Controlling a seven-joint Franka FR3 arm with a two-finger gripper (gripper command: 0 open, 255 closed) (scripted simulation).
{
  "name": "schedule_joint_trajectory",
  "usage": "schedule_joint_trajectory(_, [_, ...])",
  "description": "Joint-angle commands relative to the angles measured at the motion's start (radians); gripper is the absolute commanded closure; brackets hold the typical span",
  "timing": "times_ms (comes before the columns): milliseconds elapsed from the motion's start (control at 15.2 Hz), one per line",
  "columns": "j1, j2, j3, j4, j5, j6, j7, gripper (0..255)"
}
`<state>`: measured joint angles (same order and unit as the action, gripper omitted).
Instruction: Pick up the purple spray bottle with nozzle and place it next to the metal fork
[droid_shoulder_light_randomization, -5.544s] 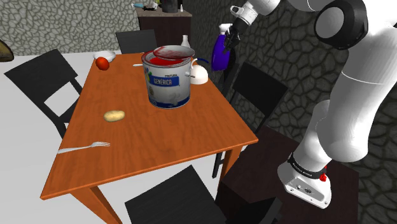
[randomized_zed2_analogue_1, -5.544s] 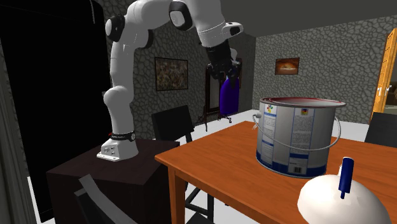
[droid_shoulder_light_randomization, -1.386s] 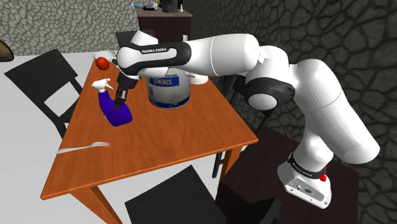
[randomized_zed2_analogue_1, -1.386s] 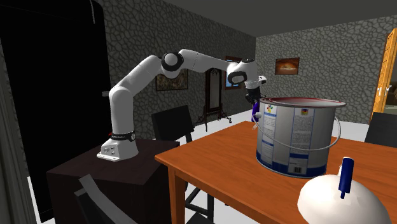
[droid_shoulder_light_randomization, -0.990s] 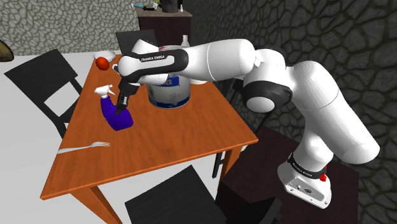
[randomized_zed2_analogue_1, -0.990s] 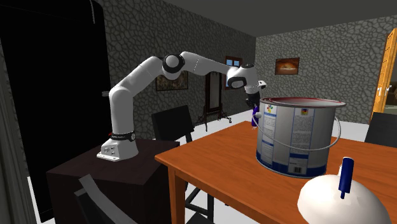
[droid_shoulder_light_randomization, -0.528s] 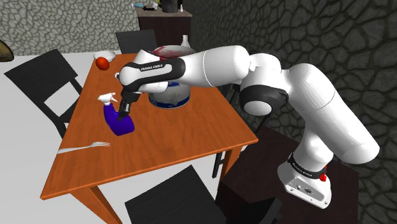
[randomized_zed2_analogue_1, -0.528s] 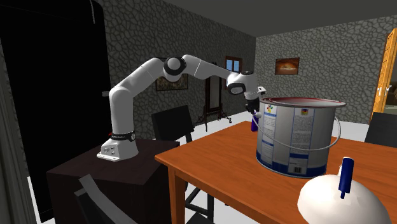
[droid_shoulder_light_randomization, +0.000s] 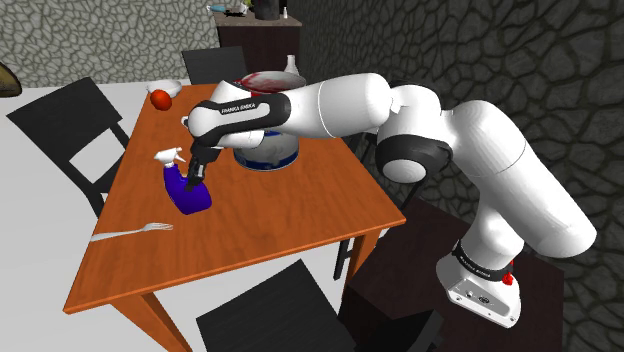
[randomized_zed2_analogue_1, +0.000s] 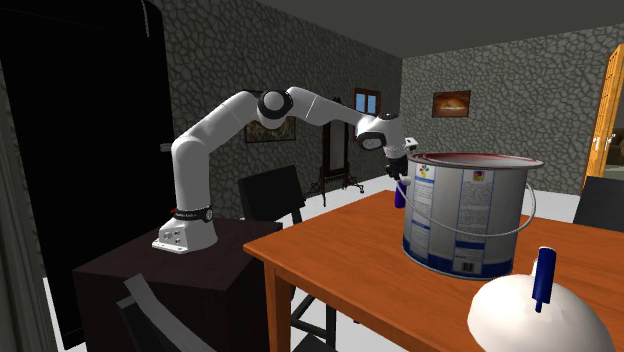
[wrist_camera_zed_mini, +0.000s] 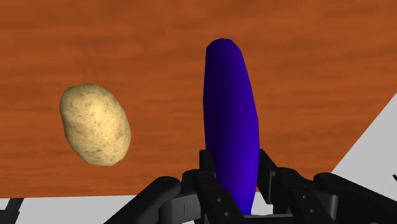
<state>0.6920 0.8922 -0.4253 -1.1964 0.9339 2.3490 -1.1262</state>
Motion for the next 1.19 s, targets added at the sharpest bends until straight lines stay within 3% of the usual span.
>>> schedule_joint_trajectory(0, [0.000,0.000,0.000,0.000,0.000,0.000,0.000,0])
schedule_joint_trajectory(330, [0.000,0.000,0.000,0.000,0.000,0.000,0.000,0])
schedule_joint_trajectory(594, [0.022,-0.131,-0.030,-0.122,-0.021,-0.024,-0.020,0])
schedule_joint_trajectory(1122, [0.022,-0.131,-0.030,-0.122,-0.021,-0.024,-0.020,0])
